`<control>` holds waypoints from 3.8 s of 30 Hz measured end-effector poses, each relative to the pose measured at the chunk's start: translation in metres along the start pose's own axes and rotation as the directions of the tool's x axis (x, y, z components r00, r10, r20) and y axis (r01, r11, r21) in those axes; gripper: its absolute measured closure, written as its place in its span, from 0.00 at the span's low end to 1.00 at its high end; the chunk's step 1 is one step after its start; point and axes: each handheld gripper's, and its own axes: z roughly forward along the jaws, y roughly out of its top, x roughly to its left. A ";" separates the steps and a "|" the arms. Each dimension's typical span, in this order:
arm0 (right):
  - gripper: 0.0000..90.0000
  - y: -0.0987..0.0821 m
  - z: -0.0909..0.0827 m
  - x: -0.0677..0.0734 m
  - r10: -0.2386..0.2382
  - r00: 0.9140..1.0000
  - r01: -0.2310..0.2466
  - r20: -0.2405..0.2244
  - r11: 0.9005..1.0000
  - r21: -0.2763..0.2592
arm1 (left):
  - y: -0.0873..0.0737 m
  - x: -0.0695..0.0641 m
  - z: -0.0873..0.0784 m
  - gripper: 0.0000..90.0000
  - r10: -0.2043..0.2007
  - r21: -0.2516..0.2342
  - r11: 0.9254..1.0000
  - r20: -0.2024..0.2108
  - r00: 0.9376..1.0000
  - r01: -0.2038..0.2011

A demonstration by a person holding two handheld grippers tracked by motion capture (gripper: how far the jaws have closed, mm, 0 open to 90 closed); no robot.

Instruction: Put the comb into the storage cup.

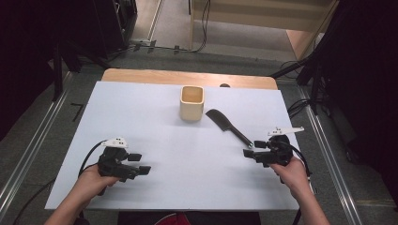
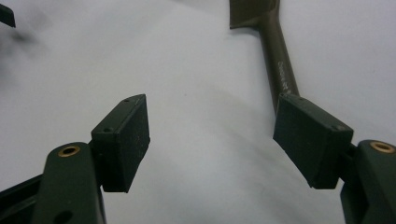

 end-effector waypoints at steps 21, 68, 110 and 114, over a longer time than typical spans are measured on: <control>0.26 0.043 0.008 -0.006 -0.040 0.999 0.039 0.016 0.999 0.005 | 0.000 0.000 -0.001 0.31 0.001 -0.006 1.000 0.001 1.000 -0.001; 0.29 0.040 0.031 -0.040 0.007 0.998 -0.004 0.068 0.999 -0.032 | 0.001 0.000 -0.002 0.31 -0.001 -0.012 1.000 0.006 1.000 0.001; 0.66 0.009 0.061 -0.040 -0.134 0.974 0.131 0.182 0.991 0.029 | 0.004 0.000 0.002 0.31 0.013 -0.004 1.000 0.009 1.000 -0.013; 0.72 0.007 0.061 -0.041 -0.126 0.976 0.126 0.179 0.992 0.013 | 0.004 0.000 0.002 0.31 0.012 -0.005 1.000 0.010 1.000 -0.012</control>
